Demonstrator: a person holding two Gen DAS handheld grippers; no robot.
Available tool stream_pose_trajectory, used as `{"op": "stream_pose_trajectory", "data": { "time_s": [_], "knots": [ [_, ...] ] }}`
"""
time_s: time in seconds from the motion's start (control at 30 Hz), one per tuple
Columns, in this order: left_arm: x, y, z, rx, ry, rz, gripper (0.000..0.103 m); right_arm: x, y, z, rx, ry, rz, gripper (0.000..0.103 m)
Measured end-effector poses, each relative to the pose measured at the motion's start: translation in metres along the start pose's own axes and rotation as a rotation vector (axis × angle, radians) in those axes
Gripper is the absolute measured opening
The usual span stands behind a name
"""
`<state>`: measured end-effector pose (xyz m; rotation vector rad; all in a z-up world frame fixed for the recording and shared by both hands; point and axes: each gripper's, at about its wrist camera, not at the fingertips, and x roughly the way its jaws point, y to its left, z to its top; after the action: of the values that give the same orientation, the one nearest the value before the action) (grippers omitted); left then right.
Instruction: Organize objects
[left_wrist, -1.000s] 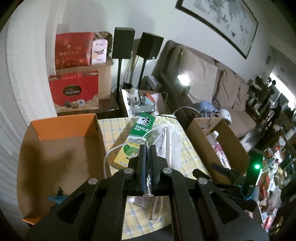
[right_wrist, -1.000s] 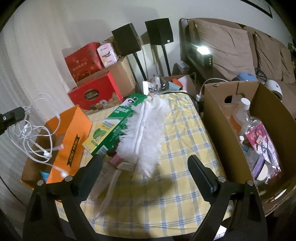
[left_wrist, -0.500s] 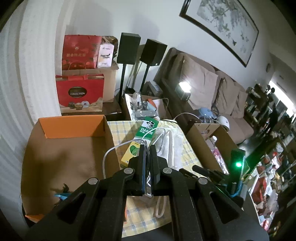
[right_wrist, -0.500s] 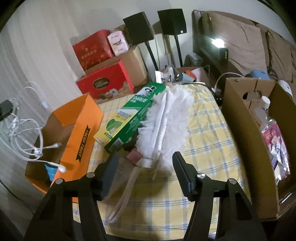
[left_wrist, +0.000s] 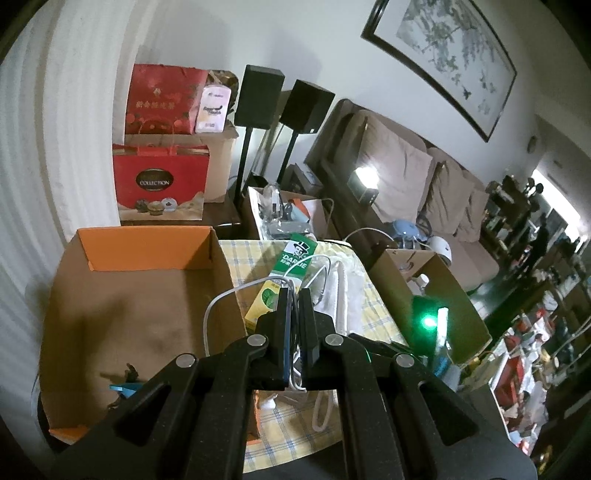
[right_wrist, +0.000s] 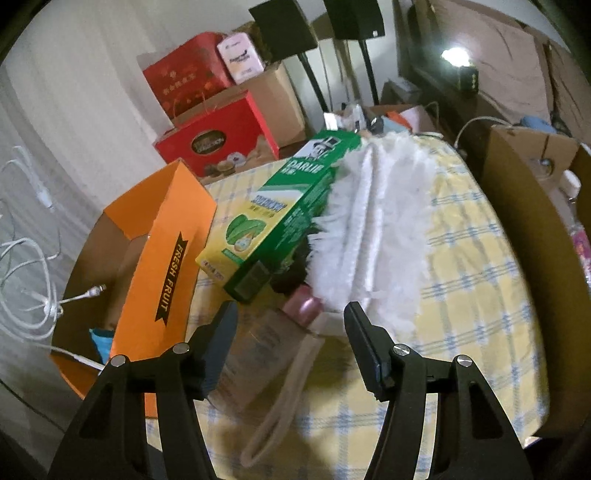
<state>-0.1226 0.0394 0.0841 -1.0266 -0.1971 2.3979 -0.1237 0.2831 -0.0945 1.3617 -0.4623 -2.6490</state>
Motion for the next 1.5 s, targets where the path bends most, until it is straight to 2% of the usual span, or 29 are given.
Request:
{"op": "stream_pose_trajectory", "data": {
  "time_s": [0.1,0.3,0.33,0.73,0.9,1.2,1.5],
  "knots": [
    [0.003,0.001,-0.001,-0.002,0.008,-0.006,0.003,0.015,0.000,0.002,0.016,0.034,-0.006,0.054],
    [0.009,0.005,-0.002,-0.005,0.017,-0.014,0.003,0.027,-0.009,0.000,0.031,0.054,-0.067,0.054],
    [0.010,0.005,-0.002,-0.007,0.018,-0.016,0.003,0.028,-0.010,-0.001,0.006,0.046,-0.040,0.054],
    [0.022,0.010,-0.004,-0.027,0.042,-0.035,0.003,0.036,-0.009,0.005,-0.016,0.075,-0.055,0.057],
    [0.025,0.008,-0.001,-0.021,0.049,-0.043,0.003,0.020,-0.011,0.010,-0.010,0.055,-0.029,0.057],
    [0.033,-0.001,0.016,-0.002,0.053,-0.048,0.003,-0.005,-0.024,0.053,-0.039,0.001,-0.066,0.057],
    [0.058,-0.002,0.041,-0.020,0.078,-0.065,0.003,0.003,-0.051,0.130,-0.020,-0.022,-0.146,0.057]
  ]
}}
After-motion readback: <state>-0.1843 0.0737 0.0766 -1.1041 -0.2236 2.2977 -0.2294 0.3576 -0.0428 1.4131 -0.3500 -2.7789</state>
